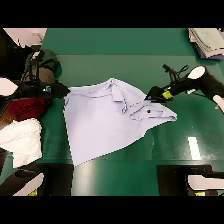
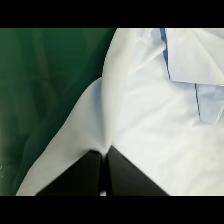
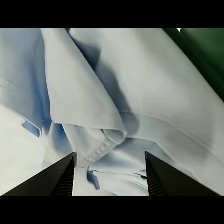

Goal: Fold the shirts.

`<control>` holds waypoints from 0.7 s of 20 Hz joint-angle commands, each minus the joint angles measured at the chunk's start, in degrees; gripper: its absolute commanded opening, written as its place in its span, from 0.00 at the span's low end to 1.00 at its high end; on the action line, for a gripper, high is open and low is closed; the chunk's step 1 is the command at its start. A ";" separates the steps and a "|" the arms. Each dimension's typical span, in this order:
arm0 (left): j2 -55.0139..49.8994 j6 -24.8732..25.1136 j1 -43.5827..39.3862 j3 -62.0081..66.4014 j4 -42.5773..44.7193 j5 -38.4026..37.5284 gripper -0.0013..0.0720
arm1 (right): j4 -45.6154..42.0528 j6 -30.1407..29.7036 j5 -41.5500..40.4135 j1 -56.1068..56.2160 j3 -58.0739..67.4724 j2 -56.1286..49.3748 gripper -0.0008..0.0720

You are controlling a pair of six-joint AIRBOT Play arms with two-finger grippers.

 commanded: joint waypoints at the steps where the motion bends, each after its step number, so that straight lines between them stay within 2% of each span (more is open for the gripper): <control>1: -0.04 0.00 0.00 -0.04 0.02 -0.96 0.05 | 3.15 0.22 -2.25 1.60 -1.42 -2.21 0.67; 6: -0.04 0.00 0.00 -0.04 0.02 -0.85 0.05 | 3.30 0.90 -2.45 3.19 -1.42 -4.85 0.66; 9: -0.04 0.00 0.00 -0.04 0.02 -0.83 0.05 | 3.69 0.85 -6.38 3.19 -1.40 -3.98 0.42; 10: -0.04 0.00 0.00 -0.04 0.02 -0.83 0.05 | 3.74 0.85 -8.41 3.19 -1.38 -2.99 0.39; 11: -0.04 0.00 0.00 -0.04 0.02 -0.83 0.05 | 3.69 0.83 -10.64 3.19 -1.38 -1.81 0.25; 12: -0.04 0.00 0.00 -0.04 0.02 -0.74 0.05 | 3.72 0.83 -12.31 3.19 -1.40 -0.94 0.18; 13: -0.04 0.00 0.00 -0.04 0.02 -0.79 0.05 | 3.69 0.76 -13.18 3.19 -1.40 -0.48 0.04; 14: -0.02 0.00 0.00 -0.04 0.02 -0.79 0.05 | 3.69 0.55 -13.18 3.19 -1.38 -0.48 0.03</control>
